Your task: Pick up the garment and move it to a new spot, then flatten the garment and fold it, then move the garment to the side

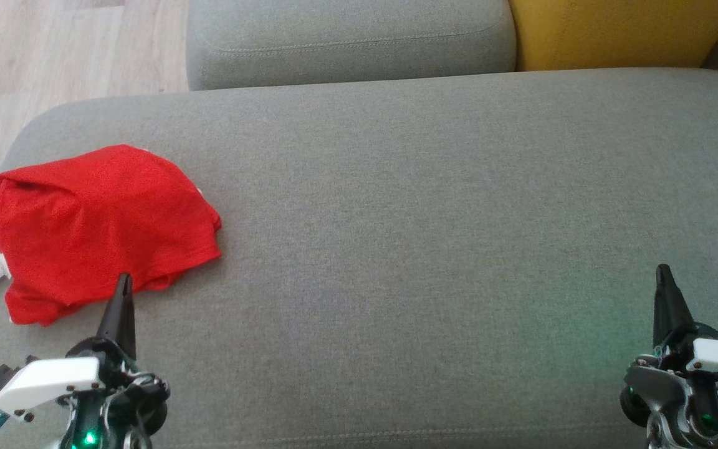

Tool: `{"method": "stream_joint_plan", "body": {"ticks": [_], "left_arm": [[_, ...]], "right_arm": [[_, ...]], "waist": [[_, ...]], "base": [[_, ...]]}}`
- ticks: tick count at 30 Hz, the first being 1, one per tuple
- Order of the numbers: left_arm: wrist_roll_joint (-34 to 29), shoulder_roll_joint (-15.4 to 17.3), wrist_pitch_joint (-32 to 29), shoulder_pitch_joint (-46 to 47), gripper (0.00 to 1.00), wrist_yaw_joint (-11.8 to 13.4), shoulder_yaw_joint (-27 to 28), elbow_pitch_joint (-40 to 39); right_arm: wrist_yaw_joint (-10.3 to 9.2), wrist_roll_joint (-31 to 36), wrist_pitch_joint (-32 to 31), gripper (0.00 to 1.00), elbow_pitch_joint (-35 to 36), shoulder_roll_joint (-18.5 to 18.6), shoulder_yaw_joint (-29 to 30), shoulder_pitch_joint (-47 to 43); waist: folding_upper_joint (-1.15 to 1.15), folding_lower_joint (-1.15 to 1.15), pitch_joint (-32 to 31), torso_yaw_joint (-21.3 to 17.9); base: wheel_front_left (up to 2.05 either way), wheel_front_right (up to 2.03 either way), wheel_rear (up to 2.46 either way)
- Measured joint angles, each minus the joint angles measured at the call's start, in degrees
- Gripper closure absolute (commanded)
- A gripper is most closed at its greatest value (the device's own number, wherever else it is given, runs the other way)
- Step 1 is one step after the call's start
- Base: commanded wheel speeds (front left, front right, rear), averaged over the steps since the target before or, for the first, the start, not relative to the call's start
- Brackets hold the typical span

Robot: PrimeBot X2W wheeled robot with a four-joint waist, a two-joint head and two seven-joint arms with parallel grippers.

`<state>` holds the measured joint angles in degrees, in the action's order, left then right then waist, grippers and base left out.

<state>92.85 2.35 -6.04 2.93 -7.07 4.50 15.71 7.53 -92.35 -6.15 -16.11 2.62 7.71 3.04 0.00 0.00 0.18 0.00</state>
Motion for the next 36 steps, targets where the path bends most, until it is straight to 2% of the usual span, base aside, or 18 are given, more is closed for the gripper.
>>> {"method": "stream_joint_plan", "body": {"ticks": [15, 16, 21, 36], "left_arm": [[0.0, 0.0, 0.0, 0.0, 1.00, 0.0, 0.0, 0.0], [0.0, 0.0, 0.0, -0.1, 0.00, 0.0, 0.0, 0.4], [0.0, -0.8, 0.1, -3.4, 0.00, 0.3, -0.2, 4.3], [-1.6, -0.8, 2.5, -3.6, 0.00, 0.3, 0.0, 3.7]], "right_arm": [[0.00, 0.0, 0.0, 1.00, 0.0, 0.0, 0.0, 0.0], [0.00, 0.0, 0.0, 0.00, -0.4, 0.0, 0.0, -0.1], [0.00, 0.0, 0.1, 0.00, -4.2, -0.4, -0.2, -2.9], [0.00, 4.1, 2.4, 0.00, -3.4, -0.4, -0.4, -2.9]], "waist": [[0.00, 0.00, 0.0, 0.0], [0.00, 0.00, 0.0, 0.0], [0.00, 0.00, 0.0, 0.0], [0.00, 0.00, -0.2, -0.1]], "base": [[0.00, 0.00, 0.00], [0.00, 0.00, 0.00], [0.00, 0.00, 0.00], [0.00, 0.00, 0.00]]}}
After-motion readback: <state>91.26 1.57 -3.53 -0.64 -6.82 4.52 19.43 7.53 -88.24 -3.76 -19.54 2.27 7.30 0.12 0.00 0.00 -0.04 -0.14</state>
